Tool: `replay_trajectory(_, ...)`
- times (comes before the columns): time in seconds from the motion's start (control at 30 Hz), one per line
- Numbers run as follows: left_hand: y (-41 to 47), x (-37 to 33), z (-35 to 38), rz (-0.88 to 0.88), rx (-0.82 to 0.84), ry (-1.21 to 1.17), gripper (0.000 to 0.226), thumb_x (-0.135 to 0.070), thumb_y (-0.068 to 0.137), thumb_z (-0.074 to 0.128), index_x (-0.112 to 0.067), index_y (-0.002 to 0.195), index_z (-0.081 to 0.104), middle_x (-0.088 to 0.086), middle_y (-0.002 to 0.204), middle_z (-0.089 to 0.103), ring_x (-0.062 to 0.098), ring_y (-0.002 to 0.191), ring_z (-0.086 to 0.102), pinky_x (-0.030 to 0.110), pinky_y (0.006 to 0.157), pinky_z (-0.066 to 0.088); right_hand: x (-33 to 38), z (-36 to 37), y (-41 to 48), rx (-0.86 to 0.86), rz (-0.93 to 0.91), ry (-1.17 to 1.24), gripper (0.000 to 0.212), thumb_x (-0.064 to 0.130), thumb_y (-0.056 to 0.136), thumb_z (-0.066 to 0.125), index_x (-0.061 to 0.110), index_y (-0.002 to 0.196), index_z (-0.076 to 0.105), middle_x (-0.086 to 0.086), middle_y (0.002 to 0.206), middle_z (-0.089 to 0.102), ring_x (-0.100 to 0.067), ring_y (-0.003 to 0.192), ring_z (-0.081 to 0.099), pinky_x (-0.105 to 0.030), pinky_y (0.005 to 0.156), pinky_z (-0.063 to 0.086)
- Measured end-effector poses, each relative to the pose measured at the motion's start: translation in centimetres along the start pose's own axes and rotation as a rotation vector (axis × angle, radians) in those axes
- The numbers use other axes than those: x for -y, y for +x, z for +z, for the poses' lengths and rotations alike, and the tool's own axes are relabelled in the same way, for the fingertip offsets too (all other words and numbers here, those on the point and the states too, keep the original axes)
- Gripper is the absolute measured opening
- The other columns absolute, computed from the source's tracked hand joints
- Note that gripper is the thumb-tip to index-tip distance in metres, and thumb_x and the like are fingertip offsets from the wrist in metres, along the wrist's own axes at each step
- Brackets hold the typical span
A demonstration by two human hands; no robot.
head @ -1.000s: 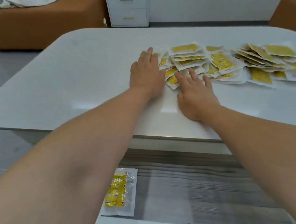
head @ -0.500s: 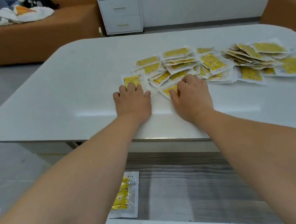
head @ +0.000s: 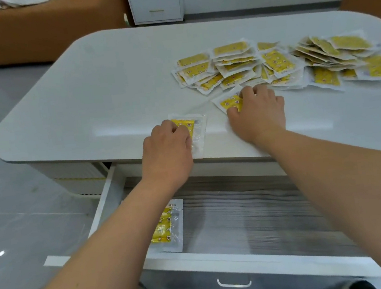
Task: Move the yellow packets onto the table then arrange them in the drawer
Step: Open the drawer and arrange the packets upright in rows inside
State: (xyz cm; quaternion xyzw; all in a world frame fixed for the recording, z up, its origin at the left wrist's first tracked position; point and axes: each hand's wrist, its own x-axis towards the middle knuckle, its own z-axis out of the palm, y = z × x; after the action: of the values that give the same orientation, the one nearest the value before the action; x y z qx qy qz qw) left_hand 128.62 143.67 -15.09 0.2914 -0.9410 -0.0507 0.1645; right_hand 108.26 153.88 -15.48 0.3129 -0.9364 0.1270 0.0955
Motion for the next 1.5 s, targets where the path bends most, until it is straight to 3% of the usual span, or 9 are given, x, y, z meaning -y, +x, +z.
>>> replay_trajectory(0.13,1.0,0.5,-0.2,0.018,0.024,-0.014,0.019,-0.028,0.1,0.052,-0.02,0.115,0.061,-0.001,0.127,0.057,0.027,0.107,0.05,0.038,0.081,0.041,0.2,0.1,0.2,-0.008,0.031,-0.009,0.049,0.048,0.088,0.042,0.017,0.123,0.055,-0.012,0.124,0.056,-0.035,0.115,0.048,-0.048,0.098,0.037)
replay_trajectory(0.4,3.0,1.6,-1.0,-0.066,0.32,-0.084,0.057,-0.046,0.099,0.047,-0.027,0.152,0.037,-0.004,0.161,0.031,0.031,0.143,0.026,0.047,0.111,0.028,0.3,0.1,0.2,0.007,0.072,0.044,0.041,0.046,0.088,0.045,0.015,0.115,0.052,-0.011,0.118,0.055,-0.034,0.11,0.048,-0.046,0.093,0.039)
replay_trajectory(0.63,3.2,0.4,-1.3,-0.071,0.348,-0.065,0.054,-0.045,0.099,0.046,-0.023,0.149,0.042,0.004,0.147,0.043,0.032,0.134,0.034,0.045,0.106,0.033,0.0,0.2,0.2,0.0,0.064,0.06,0.042,0.047,0.089,0.046,0.015,0.116,0.052,-0.01,0.117,0.055,-0.033,0.109,0.049,-0.044,0.092,0.04)
replay_trajectory(0.93,2.4,0.4,-1.9,-0.144,0.344,-0.176,0.075,-0.07,0.082,0.063,-0.024,0.14,0.05,0.003,0.13,0.039,0.025,0.123,0.045,0.037,0.097,0.041,0.1,-0.1,0.3,-0.008,0.057,0.095,0.04,0.046,0.088,0.049,0.016,0.115,0.051,-0.009,0.118,0.055,-0.032,0.109,0.05,-0.043,0.093,0.041)
replay_trajectory(1.07,2.8,0.3,-2.1,-0.175,0.344,-0.289,0.063,-0.061,0.074,0.079,-0.027,0.121,0.055,0.0,0.128,0.036,0.019,0.108,0.052,0.029,0.085,0.04,0.4,-0.5,0.1,-0.013,0.055,0.23,0.037,0.037,0.088,0.057,0.017,0.118,0.048,-0.007,0.121,0.049,-0.03,0.091,0.053,-0.04,0.078,0.042)
replay_trajectory(1.13,3.2,0.1,-2.3,-0.191,0.366,-0.345,0.068,-0.053,0.071,0.085,-0.025,0.124,0.052,0.001,0.132,0.037,0.017,0.104,0.051,0.028,0.083,0.038,0.5,-0.9,-0.1,-0.004,0.071,0.3,0.041,0.032,0.088,0.06,0.018,0.124,0.046,-0.005,0.126,0.047,-0.03,0.088,0.054,-0.036,0.071,0.039)
replay_trajectory(1.3,3.3,-0.3,-3.3,-0.223,0.399,-0.48,0.101,-0.039,0.066,0.092,-0.031,0.149,0.035,0.003,0.142,0.041,0.018,0.118,0.049,0.023,0.087,0.034,0.6,-2.9,-2.6,0.026,0.214,0.605,0.069,0.017,0.086,0.062,0.025,0.148,0.035,0.002,0.147,0.045,-0.022,0.123,0.055,-0.036,0.091,0.049)
replay_trajectory(1.4,2.1,-0.3,-3.7,-0.2,0.375,-0.565,0.065,-0.027,0.073,0.087,-0.036,0.128,0.055,-0.007,0.127,0.052,0.012,0.107,0.054,0.024,0.082,0.043,0.6,-5.0,-6.5,0.105,0.27,0.674,0.077,0.015,0.085,0.062,0.033,0.154,0.033,0.002,0.146,0.051,-0.019,0.131,0.052,-0.038,0.104,0.048)
replay_trajectory(1.5,0.1,0.2,-4.5,-0.19,0.445,-0.648,0.023,-0.018,0.08,0.08,-0.029,0.096,0.067,-0.015,0.1,0.063,0.001,0.081,0.061,0.021,0.069,0.051,0.1,-7.7,-11.1,0.151,0.302,0.71,0.075,0.015,0.087,0.066,0.038,0.153,0.037,0.015,0.136,0.058,0.005,0.116,0.058,-0.011,0.085,0.047)
